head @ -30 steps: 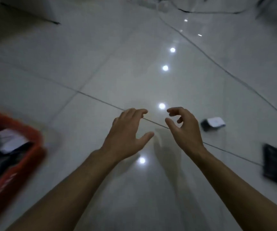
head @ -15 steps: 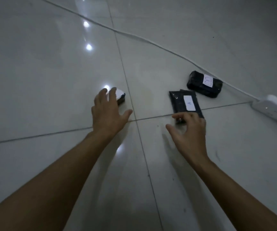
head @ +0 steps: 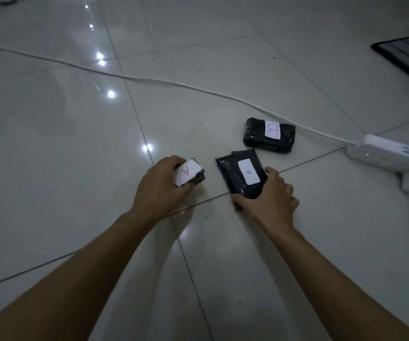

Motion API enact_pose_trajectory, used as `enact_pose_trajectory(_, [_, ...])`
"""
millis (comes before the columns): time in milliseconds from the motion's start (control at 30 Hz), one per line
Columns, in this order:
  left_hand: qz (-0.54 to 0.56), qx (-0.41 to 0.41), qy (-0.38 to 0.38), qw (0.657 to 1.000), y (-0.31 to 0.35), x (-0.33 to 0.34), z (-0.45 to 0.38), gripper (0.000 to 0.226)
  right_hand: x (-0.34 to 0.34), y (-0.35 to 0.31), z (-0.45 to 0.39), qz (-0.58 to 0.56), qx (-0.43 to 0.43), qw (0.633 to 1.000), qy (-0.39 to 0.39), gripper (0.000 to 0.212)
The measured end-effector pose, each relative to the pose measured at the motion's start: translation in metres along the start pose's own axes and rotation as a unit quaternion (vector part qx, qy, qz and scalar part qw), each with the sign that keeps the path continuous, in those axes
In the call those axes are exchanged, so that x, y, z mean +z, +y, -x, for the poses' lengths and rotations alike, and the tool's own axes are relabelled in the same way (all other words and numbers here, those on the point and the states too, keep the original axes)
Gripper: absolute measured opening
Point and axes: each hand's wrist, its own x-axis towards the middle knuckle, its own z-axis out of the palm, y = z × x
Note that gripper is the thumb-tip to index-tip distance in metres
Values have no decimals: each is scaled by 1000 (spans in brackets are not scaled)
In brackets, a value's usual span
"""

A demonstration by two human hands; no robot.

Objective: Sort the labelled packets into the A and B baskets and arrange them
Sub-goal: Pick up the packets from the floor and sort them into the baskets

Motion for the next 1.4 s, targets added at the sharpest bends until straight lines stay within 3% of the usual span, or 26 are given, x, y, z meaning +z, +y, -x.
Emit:
enact_pose_trajectory(333, [-26,-1,99,995,-10,-24,7,40,6,-5,10,-89,-146,984,-41,85])
enact_pose_trajectory(500, [-59,-52,146,986,-58,-80,60,42,29,-71,33,-134,-249,953,-105,79])
enact_pose_trajectory(667, [-91,-127,221,963,-104,-160,144,40,69,-164,92,-181,-363,895,-185,78])
enact_pose_trajectory(800, [-127,-194,291,928,-128,-228,241,39,104,-234,169,-209,-441,836,-252,80])
enact_pose_trajectory(1000, [-176,-309,395,847,-132,-300,435,37,143,-304,329,-220,-547,722,-362,81])
enact_pose_trajectory(1233, [-163,-443,460,752,-96,-293,632,44,159,-312,518,-195,-627,609,-445,73])
enact_pose_trajectory(1400, [-156,-528,460,696,-75,-270,720,50,165,-315,597,-139,-662,581,-452,68])
